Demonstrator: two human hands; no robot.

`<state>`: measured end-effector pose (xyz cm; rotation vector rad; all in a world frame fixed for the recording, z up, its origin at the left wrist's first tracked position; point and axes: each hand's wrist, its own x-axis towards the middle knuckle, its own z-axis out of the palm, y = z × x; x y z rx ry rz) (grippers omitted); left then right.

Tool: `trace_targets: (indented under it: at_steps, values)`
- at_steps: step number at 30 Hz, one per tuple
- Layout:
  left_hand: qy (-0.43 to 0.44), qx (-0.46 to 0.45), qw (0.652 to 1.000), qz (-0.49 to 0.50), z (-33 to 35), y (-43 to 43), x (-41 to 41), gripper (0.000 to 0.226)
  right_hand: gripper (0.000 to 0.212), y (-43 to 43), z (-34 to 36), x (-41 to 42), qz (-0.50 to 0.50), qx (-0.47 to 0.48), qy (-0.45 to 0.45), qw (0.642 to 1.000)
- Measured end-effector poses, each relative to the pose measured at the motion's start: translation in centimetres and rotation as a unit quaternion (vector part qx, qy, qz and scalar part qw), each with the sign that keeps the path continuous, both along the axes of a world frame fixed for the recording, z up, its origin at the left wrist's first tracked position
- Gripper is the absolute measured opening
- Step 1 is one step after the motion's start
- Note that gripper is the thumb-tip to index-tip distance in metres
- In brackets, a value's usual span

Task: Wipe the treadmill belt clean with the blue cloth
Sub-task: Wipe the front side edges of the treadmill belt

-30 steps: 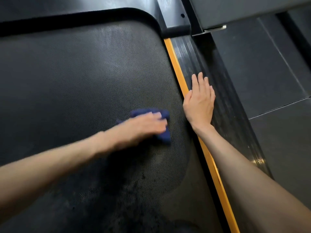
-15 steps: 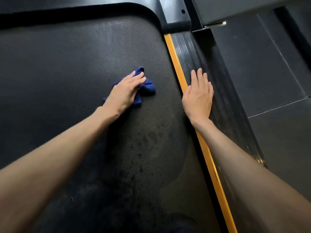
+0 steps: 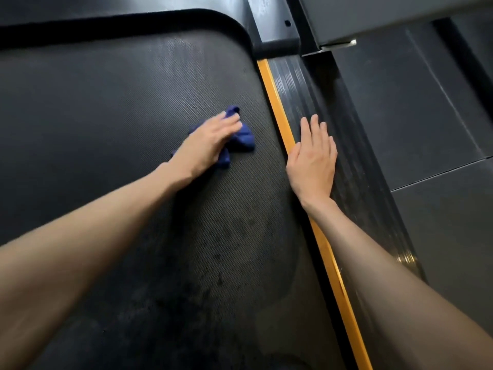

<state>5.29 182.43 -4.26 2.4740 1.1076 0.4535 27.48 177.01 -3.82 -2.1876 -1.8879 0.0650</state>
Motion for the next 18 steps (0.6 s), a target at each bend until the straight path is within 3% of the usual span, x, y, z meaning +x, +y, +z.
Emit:
trace_targets:
  at_steps: [5, 8, 11, 13, 14, 16, 18]
  values:
    - [-0.017, -0.004, 0.993, 0.121, -0.6, 1.7, 1.7, 0.041, 0.051, 0.0, -0.1, -0.2, -0.004, -0.002, -0.006, 1.0]
    - [-0.026, 0.009, 0.998, -0.055, 0.7, -3.9, 4.0, 0.039, 0.052, 0.0, 0.0, -0.2, -0.005, 0.009, -0.004, 1.0]
    - [0.083, -0.026, 0.964, -0.253, 0.5, -9.7, 4.3, 0.041, 0.052, -0.1, -0.1, -0.2, -0.009, 0.016, -0.007, 1.0]
    - [0.058, -0.024, 0.959, -0.278, -0.2, -8.4, 3.0, 0.049, 0.053, -0.1, -0.1, -0.3, -0.005, 0.013, -0.009, 1.0]
    - [0.052, -0.021, 0.968, -0.243, -1.0, -6.7, 2.6, 0.051, 0.053, -0.1, -0.1, -0.2, -0.003, 0.013, -0.009, 1.0]
    - [0.003, 0.011, 0.998, -0.06, -1.0, -1.5, 2.2, 0.042, 0.052, 0.0, -0.2, -0.1, -0.003, 0.009, -0.004, 1.0]
    - [-0.033, 0.021, 0.987, 0.157, -0.3, 3.2, 1.8, 0.037, 0.051, 0.0, -0.2, -0.1, -0.003, 0.005, -0.001, 1.0]
